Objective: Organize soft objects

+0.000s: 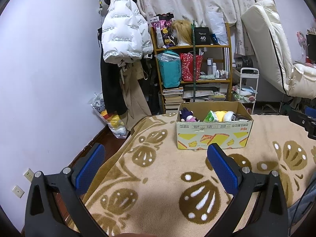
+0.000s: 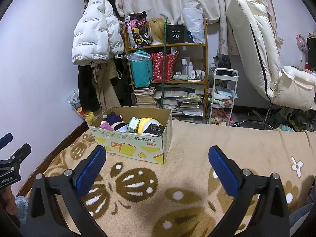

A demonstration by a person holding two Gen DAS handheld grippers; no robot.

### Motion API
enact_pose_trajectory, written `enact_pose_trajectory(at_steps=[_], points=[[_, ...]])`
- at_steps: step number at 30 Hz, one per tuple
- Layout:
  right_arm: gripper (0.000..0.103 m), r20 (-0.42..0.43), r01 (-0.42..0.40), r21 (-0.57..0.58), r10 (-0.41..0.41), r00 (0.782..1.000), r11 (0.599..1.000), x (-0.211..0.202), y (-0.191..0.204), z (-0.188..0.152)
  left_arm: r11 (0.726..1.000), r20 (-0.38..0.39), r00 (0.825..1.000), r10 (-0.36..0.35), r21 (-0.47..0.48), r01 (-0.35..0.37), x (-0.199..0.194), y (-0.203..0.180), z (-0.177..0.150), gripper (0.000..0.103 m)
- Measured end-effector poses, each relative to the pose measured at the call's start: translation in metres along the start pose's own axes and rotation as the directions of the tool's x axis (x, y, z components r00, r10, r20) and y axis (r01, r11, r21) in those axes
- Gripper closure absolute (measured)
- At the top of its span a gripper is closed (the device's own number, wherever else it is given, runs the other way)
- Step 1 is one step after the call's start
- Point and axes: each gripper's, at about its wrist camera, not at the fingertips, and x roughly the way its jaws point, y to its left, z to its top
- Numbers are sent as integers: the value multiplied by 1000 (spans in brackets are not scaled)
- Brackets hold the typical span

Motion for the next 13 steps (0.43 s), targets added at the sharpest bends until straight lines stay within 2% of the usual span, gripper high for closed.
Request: enact_pose_trajectory(at_steps=[13], points=[[0,-1,-1,3,1,1000,1000,-1,0,3,1000,-10,1000,-10,14,10,1,1,-4,1]])
